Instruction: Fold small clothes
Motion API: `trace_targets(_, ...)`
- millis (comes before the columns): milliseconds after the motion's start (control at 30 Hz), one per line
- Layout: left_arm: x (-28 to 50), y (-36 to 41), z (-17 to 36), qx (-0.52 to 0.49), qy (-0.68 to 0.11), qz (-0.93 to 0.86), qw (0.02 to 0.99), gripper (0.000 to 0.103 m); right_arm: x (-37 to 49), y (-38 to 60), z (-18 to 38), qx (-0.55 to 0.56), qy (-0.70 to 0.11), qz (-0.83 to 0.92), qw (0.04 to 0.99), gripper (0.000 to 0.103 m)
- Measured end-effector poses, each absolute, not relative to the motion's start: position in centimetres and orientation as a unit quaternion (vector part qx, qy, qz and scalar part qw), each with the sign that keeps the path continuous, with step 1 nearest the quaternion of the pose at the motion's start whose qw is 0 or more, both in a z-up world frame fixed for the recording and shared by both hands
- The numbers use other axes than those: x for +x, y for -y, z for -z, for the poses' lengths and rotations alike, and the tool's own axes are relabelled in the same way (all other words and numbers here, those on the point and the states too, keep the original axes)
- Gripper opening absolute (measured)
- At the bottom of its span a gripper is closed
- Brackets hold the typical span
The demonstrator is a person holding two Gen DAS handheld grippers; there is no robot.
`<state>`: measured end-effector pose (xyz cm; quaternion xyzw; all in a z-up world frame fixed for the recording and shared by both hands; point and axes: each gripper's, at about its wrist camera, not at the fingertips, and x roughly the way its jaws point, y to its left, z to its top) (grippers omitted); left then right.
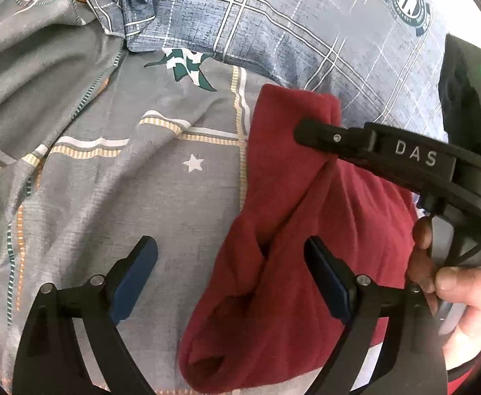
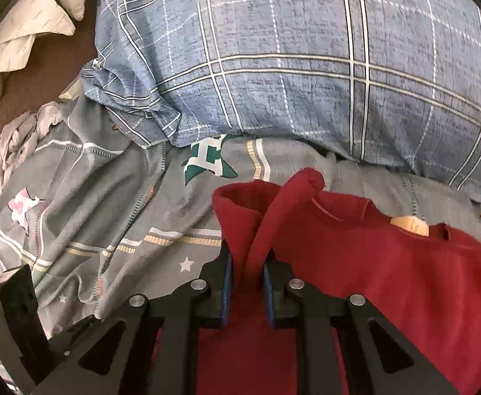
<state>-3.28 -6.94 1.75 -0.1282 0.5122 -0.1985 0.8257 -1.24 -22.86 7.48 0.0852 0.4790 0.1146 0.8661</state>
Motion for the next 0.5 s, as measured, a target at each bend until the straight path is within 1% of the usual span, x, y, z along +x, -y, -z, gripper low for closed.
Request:
trace_targets(333, -2.8, 7.3, -2.3, -0.118, -0.51, 0.192, 0.83, 0.091, -0.1, 21.7, -6.8, 0.089, -0.489, -0.116, 0.86, 0.016)
trace_targets(433, -2.9, 7.3, -2.4, -0.112, -0.511, 0.192, 0.83, 0.09, -0.1, 21.7, -6.7, 0.091, -0.491, -0.117, 0.858, 0.018)
trace_targets(467, -3.0, 7.3, -2.4, -0.11, -0.51, 0.192, 0.831, 0.083, -0.1, 21.8, -6.6, 0.093, -0.493, -0.118, 0.857, 0.02)
trace_targets(500, -3.0, 7.3, -2.5, -0.108, -0.509, 0.192, 0.832, 0.071, -0.1, 21.8, -6.6, 0.094, -0.494, -0.119, 0.856, 0.021)
